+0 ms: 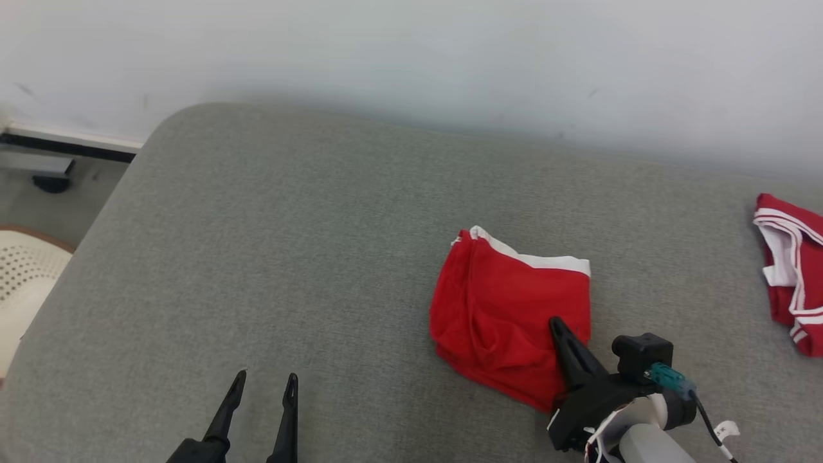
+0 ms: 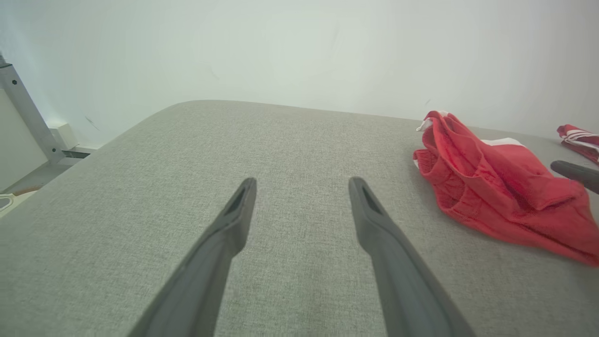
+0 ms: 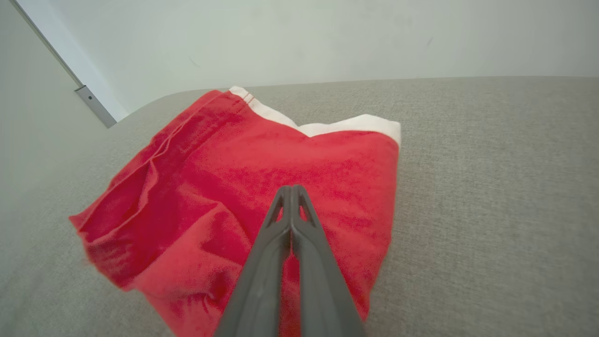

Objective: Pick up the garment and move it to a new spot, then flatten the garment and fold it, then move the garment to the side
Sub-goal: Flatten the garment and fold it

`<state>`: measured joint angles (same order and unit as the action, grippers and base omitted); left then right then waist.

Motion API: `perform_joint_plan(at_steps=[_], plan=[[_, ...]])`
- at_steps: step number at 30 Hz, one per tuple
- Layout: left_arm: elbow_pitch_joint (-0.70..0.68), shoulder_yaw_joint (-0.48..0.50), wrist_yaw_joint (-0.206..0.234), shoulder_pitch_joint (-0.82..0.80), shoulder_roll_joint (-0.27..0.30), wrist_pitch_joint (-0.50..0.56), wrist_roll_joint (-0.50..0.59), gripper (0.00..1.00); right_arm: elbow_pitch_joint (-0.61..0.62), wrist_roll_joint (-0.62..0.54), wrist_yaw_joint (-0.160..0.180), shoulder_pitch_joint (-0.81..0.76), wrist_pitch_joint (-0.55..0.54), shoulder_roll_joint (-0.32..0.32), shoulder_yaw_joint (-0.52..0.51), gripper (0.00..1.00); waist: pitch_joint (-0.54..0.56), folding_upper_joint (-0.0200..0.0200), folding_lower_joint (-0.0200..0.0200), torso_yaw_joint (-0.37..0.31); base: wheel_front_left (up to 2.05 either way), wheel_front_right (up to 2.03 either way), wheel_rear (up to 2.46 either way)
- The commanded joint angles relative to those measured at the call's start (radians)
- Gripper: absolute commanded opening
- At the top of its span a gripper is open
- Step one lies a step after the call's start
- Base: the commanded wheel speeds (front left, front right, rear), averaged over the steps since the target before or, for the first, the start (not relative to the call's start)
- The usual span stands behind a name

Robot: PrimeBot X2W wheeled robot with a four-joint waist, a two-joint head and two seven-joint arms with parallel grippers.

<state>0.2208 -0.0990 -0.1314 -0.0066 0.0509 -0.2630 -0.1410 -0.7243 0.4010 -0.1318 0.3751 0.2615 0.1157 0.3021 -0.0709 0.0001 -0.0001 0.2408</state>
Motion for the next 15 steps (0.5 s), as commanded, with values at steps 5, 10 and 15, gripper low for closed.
perform_joint_plan(at_steps=[5,10,15], plan=[[0.004,-0.009,0.002,-0.02,-0.001,-0.003,-0.002,1.0,-0.044,-0.022,0.002,0.034,0.004,-0.035,0.017,0.0,-0.018,-0.0001,0.0001,0.053,0.0,0.0,0.0],[0.006,-0.013,0.002,-0.025,-0.001,-0.003,-0.005,1.0,-0.052,-0.031,0.002,0.055,0.004,-0.061,0.055,0.0,-0.025,-0.0001,0.0001,0.077,0.0,0.0,0.0],[0.01,-0.015,0.002,-0.031,-0.001,-0.003,-0.008,1.0,-0.027,0.022,0.002,0.053,0.004,-0.066,0.14,0.0,-0.023,-0.0001,0.0001,0.09,0.0,0.0,0.0]])
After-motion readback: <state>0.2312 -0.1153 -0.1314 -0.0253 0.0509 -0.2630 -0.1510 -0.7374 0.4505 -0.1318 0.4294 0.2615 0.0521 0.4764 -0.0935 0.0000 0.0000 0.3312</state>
